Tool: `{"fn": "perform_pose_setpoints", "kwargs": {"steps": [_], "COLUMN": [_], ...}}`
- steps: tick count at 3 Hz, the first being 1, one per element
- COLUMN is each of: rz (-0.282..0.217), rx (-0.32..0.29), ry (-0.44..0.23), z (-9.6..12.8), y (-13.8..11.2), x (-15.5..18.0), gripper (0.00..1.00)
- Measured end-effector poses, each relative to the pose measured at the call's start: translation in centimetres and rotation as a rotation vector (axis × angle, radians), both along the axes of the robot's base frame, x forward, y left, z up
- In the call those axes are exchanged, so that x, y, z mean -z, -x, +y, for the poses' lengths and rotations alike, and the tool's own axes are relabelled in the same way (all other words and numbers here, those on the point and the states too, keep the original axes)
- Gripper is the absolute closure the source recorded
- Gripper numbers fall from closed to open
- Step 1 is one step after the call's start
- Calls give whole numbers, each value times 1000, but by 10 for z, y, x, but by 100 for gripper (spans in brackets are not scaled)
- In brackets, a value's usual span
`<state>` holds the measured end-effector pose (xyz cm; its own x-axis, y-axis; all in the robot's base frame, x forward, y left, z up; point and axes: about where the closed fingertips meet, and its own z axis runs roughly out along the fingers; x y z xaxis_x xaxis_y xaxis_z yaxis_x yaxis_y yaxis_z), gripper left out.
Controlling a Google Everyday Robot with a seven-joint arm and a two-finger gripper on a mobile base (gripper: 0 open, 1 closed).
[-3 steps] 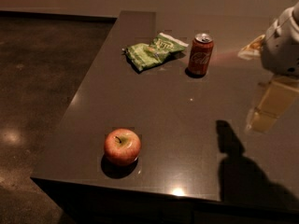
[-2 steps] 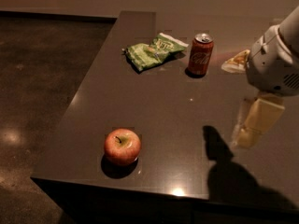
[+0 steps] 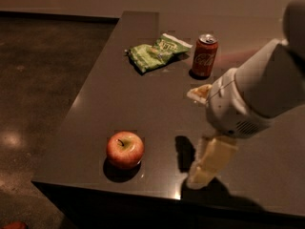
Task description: Move apple near coke can
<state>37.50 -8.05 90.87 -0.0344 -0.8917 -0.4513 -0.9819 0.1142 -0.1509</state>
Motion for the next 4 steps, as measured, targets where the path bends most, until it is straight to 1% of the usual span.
{"fn": "perform_pose_setpoints", "kwargs": {"steps": [1,2,3,4], "rz": [-7,8,26,36], "rx": [6,16,26,25], "ry": [-34,-58,-76,-97], "z": [34,66,92,113], "y": [5,8,9,9], "x": [22,41,52,56], "gripper": [0,0,0,0]}}
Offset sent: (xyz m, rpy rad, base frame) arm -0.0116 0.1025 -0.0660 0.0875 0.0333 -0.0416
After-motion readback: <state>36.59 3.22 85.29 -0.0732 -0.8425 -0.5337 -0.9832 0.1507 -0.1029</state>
